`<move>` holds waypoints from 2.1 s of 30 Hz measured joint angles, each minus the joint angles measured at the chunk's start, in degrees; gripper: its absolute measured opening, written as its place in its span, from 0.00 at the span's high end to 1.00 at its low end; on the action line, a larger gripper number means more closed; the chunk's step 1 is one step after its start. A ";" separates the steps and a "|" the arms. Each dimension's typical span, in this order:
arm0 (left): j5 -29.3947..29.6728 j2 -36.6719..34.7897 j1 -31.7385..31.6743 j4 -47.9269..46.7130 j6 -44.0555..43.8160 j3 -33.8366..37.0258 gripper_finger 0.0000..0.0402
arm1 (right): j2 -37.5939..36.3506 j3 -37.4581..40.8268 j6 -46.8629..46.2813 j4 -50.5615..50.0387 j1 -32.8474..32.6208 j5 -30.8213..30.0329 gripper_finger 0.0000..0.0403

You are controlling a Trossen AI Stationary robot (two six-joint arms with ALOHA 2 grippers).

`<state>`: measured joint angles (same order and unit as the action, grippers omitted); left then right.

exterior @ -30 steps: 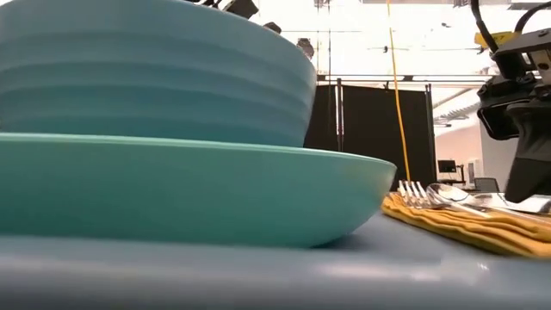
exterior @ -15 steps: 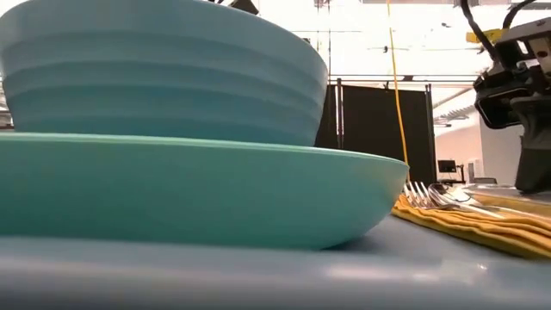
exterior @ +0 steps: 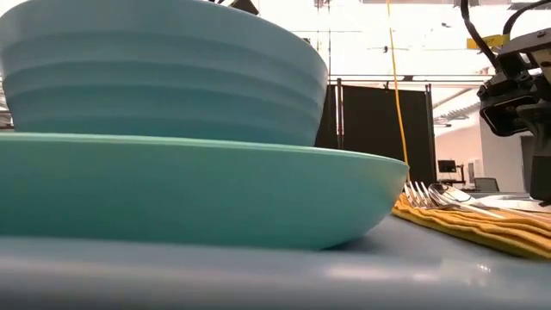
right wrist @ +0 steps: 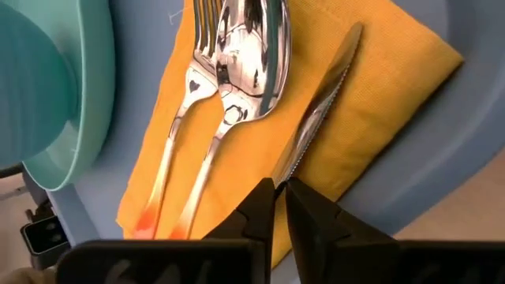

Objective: Set up tray
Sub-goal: Put the yellow knife on the yellow napkin to the right of the orange spoon, then return to Home Position

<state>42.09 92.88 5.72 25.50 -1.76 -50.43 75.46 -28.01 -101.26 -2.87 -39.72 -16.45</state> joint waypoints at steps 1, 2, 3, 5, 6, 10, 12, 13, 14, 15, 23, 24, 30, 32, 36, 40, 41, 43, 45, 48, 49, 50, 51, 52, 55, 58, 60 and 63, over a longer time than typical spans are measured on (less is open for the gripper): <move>0.00 0.00 0.00 0.00 0.00 0.00 0.76 | 0.00 0.00 -0.05 0.06 0.00 0.04 0.94; 0.01 0.00 0.00 0.00 0.00 0.00 0.76 | 0.00 0.00 -0.19 0.26 0.00 0.02 0.94; 0.00 0.00 0.00 0.00 0.00 0.00 0.76 | 0.00 0.00 -0.73 0.68 0.00 -0.17 0.95; 0.00 0.00 0.00 -0.02 0.00 0.00 0.76 | 0.00 0.00 -1.20 1.48 -0.02 -1.43 0.95; 0.02 0.00 0.00 -0.04 0.00 0.00 0.76 | 0.00 0.00 -1.33 1.68 -0.02 -1.47 0.96; 0.02 0.00 0.00 -0.28 0.00 0.00 0.76 | 0.00 0.00 -1.35 1.69 0.00 -0.01 0.95; 0.02 0.00 0.00 -0.28 0.00 0.00 0.76 | 0.00 0.00 -1.45 1.33 -0.02 0.18 0.93; 0.02 0.00 0.00 -0.28 0.00 0.00 0.76 | 0.00 0.00 -1.44 1.29 -0.02 0.24 0.91; 0.02 0.00 0.00 -0.31 0.00 0.00 0.76 | 0.00 0.00 -1.44 1.29 -0.02 0.21 0.89; 0.02 0.00 0.00 -0.33 0.00 0.00 0.76 | 0.00 -0.02 -1.43 1.31 0.02 0.18 0.87; 0.03 -0.01 0.00 -0.37 -0.01 0.00 0.76 | 0.00 -0.04 -0.92 1.47 1.48 0.08 0.66; 0.02 -0.01 0.00 -0.37 0.00 0.00 0.76 | 0.00 -0.04 -0.47 1.70 1.70 0.09 0.64; 0.02 0.00 0.00 -0.46 -0.02 0.00 0.76 | -0.06 -0.09 -0.08 1.59 1.95 1.65 0.58; 0.02 0.00 -0.01 -0.44 -0.02 0.00 0.76 | -0.09 -0.12 -0.08 1.11 1.95 1.81 0.58; 0.02 0.00 -0.02 -0.44 -0.02 0.00 0.76 | -0.51 -0.13 -0.01 0.71 2.15 1.81 0.59; 0.00 0.00 0.00 -0.44 -0.02 0.00 0.76 | -3.66 -0.11 0.40 -1.46 2.71 2.94 0.59; 0.00 -0.02 0.00 -0.44 -0.02 0.00 0.76 | -5.08 -0.11 0.67 -2.32 2.95 3.10 0.59; -0.02 -0.01 0.00 -0.45 -0.02 0.00 0.76 | -8.01 -0.11 1.50 -5.38 2.99 3.09 0.59; -0.04 -0.01 0.00 -0.45 -0.03 0.00 0.76 | -11.09 -0.11 2.38 -8.74 2.99 2.66 0.59; -1.46 -0.21 0.36 -0.59 0.24 0.00 0.76 | -16.28 -0.11 5.87 -12.80 2.97 -0.10 0.59; -2.28 -1.11 0.55 -1.89 0.41 0.03 0.76 | -18.09 -0.11 7.81 -14.06 2.97 -1.54 0.59; -3.27 -2.48 0.77 -3.58 0.42 0.13 0.76 | -19.94 -0.11 9.94 -14.88 2.97 -3.44 0.59; -4.40 -3.78 0.81 -4.64 0.27 0.13 0.76 | -21.91 -0.11 12.31 -15.53 2.96 -6.13 0.59; -5.39 -5.23 0.83 -5.92 -0.41 0.06 0.76 | -24.01 -0.11 14.82 -16.26 2.72 -9.05 0.59; -6.41 -12.83 0.64 -11.64 -4.07 2.90 0.76 | -30.26 -0.11 23.82 -17.22 1.39 -17.97 0.59; -6.69 -22.99 0.47 -11.65 -5.58 8.70 0.76 | -37.02 -0.11 34.73 -18.11 -0.61 -26.35 0.59; -8.08 -30.42 0.50 -10.69 -6.29 13.69 0.76 | -41.59 -0.10 41.41 -19.06 -1.99 -32.02 0.59; -10.70 -41.92 0.60 -8.83 -7.21 22.58 0.76 | -48.34 -0.07 52.87 -19.00 -4.08 -39.92 0.59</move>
<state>31.38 50.96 6.31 16.67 -8.97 -27.85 27.12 -28.08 -48.39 -21.87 -43.80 -56.36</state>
